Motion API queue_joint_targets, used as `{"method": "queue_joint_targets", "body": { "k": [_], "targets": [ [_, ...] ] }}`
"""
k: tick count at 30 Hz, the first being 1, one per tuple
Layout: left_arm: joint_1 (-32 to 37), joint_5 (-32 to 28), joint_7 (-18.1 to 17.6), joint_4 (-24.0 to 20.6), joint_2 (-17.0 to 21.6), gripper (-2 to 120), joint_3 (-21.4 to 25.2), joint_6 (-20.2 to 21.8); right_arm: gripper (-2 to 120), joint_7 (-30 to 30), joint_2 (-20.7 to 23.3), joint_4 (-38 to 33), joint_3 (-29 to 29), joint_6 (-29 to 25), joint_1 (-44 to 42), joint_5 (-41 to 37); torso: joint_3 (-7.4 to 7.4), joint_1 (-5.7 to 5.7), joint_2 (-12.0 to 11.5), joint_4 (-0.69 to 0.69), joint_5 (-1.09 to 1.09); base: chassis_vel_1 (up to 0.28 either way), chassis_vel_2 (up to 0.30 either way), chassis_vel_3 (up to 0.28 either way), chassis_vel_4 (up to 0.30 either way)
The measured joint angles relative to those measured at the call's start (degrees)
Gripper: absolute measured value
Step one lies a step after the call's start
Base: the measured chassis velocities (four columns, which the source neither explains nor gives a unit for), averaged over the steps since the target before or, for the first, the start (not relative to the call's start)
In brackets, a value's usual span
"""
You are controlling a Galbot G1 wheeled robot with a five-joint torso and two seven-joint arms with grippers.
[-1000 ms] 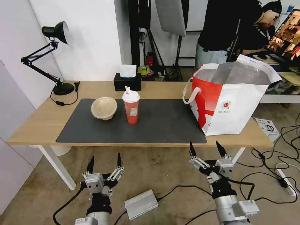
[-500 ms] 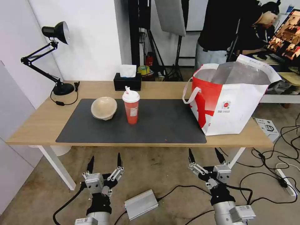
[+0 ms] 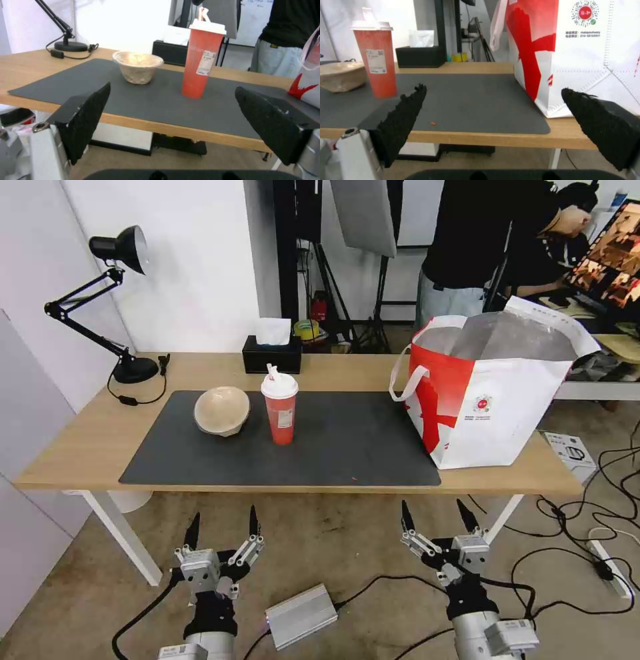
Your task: Pick up the trash from the table and place it into the takeout bag.
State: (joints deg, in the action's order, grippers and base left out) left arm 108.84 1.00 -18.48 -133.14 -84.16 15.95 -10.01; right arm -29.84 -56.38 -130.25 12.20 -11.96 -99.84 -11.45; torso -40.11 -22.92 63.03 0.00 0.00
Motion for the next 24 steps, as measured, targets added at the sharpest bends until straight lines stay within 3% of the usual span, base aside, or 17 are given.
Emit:
{"method": "queue_joint_targets", "body": {
  "k": [9,24],
  "targets": [
    [-0.3,-0.2,0.0,0.0,0.2,100,0.2,0.0,100,1.8,0.5,-0.1,-0.9,-1.2,1.1,-0.2,0.0,0.0,0.0,0.0,0.0,0.0,0.0,0.0,0.0],
    [-0.1,-0.3,0.1,-0.1,-0.3,100,1.0,0.0,100,15.3,3.7,-1.4,-2.6,-5.3,4.2,-6.4,0.0,0.0,0.0,0.0,0.0,0.0,0.0,0.0,0.0]
  ]
}}
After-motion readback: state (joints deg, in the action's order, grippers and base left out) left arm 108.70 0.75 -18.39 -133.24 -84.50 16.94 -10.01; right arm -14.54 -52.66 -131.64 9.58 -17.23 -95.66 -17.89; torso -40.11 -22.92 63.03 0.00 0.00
